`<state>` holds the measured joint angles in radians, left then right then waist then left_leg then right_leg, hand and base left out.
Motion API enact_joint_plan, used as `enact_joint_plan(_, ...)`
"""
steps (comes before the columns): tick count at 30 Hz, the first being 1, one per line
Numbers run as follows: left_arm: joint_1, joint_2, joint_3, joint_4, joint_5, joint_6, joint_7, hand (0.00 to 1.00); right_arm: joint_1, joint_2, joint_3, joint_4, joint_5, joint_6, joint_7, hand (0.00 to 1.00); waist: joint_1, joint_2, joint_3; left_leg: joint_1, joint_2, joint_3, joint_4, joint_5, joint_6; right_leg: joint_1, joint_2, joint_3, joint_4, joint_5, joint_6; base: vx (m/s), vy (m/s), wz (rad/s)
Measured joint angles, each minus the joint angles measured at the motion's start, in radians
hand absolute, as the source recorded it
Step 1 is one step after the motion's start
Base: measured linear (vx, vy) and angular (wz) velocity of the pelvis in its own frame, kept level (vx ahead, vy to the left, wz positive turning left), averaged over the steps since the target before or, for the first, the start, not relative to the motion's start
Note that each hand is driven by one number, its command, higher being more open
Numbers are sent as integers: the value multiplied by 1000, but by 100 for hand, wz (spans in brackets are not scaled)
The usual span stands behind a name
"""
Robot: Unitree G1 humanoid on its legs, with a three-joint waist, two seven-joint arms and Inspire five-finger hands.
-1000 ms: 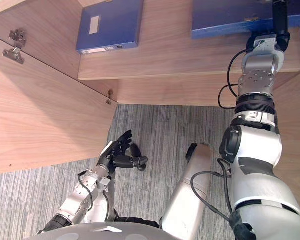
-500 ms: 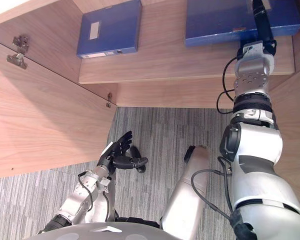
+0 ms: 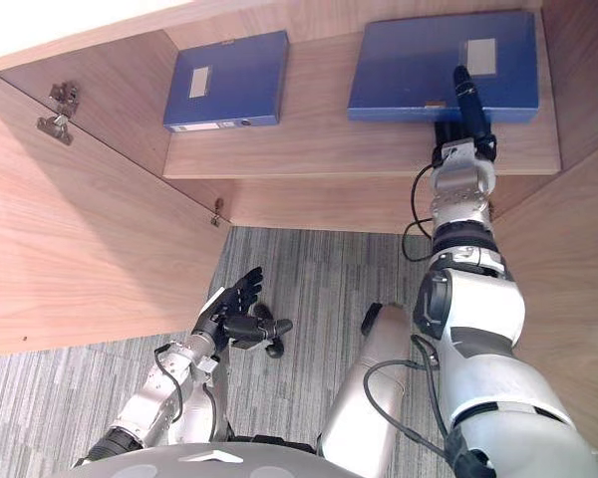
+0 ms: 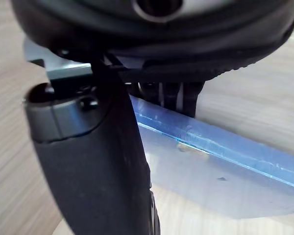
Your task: Walk over to the cabinet, pick up the folder, carry it to the office cabinet, place the folder inside the office cabinet, then close the office cabinet door
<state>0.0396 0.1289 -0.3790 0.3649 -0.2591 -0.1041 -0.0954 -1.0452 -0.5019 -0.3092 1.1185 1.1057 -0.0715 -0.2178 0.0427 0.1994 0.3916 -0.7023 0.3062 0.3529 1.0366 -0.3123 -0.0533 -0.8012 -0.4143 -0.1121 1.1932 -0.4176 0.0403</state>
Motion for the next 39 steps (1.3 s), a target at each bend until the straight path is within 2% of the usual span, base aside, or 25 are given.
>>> enact_joint_plan(13, -3, 5, 45, 39, 37, 1, -22, 100, 107, 64, -41, -1, 0, 7, 50, 100, 10, -31, -14, 32, 1, -6, -29, 1, 1, 65, 12, -27, -72, 32, 17, 3, 14, 0)
enact_joint_plan(17, -3, 6, 61, 39, 41, 1, -26, 100, 147, 87, -47, -8, -1, 12, 72, 100, 12, -49, -20, 36, 1, -8, -32, 1, 1, 75, 13, -33, -83, 34, 19, 0, 0, 0)
enact_joint_plan(28, -1, 6, 94, 62, 73, 11, -38, 100, 290, 195, -131, -75, -41, 21, 127, 100, 12, -86, -29, 67, 2, -7, -48, -2, 5, 122, 18, -47, -124, 50, 25, 0, 0, 0)
enact_joint_plan(33, 6, 6, 101, 62, 75, 18, -38, 100, 340, 232, -156, -75, -41, 24, 130, 100, 12, -93, -28, 82, 0, 5, -62, -2, 5, 132, 18, -45, -138, 50, 24, -1, 1, -1)
enact_joint_plan(39, 5, 3, 118, 62, 97, 19, -38, 100, 434, 286, -170, -53, -42, 69, 104, 100, 13, -100, -24, 81, 0, 9, -62, -4, 9, 129, 18, -43, -140, 54, 31, 0, 0, 0)
